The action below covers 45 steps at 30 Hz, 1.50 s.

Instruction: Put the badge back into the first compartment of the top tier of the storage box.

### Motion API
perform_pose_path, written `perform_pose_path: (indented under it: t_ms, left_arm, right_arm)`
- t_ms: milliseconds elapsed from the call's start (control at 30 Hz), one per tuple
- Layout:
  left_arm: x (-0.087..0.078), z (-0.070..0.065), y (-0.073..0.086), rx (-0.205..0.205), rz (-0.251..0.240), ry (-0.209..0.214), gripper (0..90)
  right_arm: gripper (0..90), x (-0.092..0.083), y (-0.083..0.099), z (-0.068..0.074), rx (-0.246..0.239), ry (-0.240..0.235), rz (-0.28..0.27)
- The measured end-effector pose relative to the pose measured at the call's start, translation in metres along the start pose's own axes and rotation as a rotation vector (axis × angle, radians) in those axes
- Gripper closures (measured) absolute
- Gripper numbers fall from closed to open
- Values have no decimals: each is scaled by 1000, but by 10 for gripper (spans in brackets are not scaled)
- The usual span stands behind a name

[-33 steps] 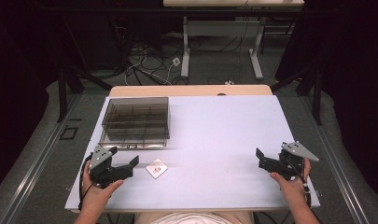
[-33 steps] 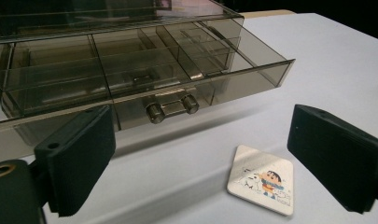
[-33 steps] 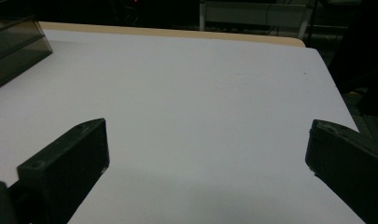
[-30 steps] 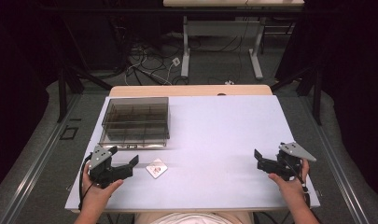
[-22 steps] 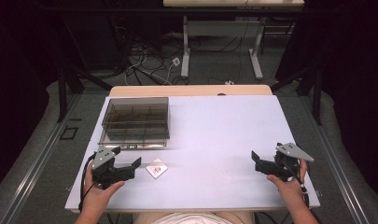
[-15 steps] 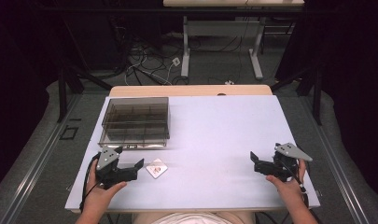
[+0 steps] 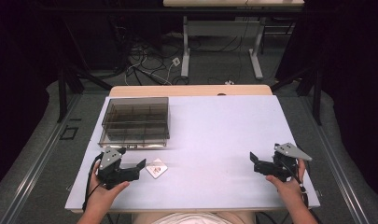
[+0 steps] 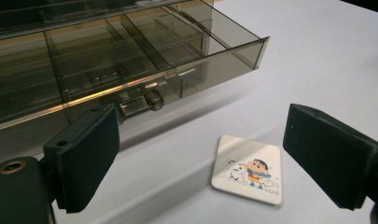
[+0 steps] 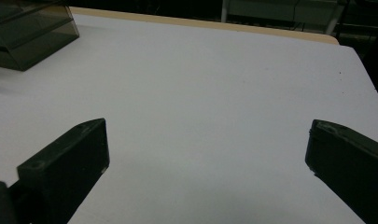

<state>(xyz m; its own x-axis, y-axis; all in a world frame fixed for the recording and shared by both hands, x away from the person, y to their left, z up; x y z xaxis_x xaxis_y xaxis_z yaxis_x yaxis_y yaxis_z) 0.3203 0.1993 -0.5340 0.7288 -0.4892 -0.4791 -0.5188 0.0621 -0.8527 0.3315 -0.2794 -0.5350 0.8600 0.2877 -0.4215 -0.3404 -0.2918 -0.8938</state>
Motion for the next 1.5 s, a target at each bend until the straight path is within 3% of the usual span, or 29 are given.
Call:
perform_pose_path:
  t_ms: [167, 600, 767, 867, 1500]
  left_arm:
    - [5, -3, 3, 11, 47, 11, 110]
    - [16, -9, 8, 48, 115, 39, 129]
    - [23, -11, 11, 59, 157, 45, 150]
    - [26, -12, 13, 73, 175, 51, 152]
    - [48, -22, 22, 146, 286, 63, 155]
  right_arm:
    - [0, 0, 0, 0, -5, -5, 8]
    - [0, 2, 1, 1, -7, -13, 1]
    - [0, 4, 1, 1, -4, -5, -24]
    - [0, 3, 1, 1, -1, -20, 1]
    - [0, 3, 2, 1, -12, -33, 9]
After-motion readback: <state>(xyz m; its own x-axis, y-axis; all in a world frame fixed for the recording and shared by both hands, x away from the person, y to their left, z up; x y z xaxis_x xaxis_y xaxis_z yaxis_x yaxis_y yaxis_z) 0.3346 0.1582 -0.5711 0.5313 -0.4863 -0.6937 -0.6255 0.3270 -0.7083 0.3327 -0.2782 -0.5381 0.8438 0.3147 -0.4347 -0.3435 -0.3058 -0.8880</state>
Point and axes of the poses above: each handheld gripper's, and its own axes: x roughly forward along the jaws, y roughly out of its underside, z roughly to its left, the point moved 4 cm from there along x, roughly forward along the jaws, and after that the axes turned 12 degrees about -x, right-handed, at the moved point
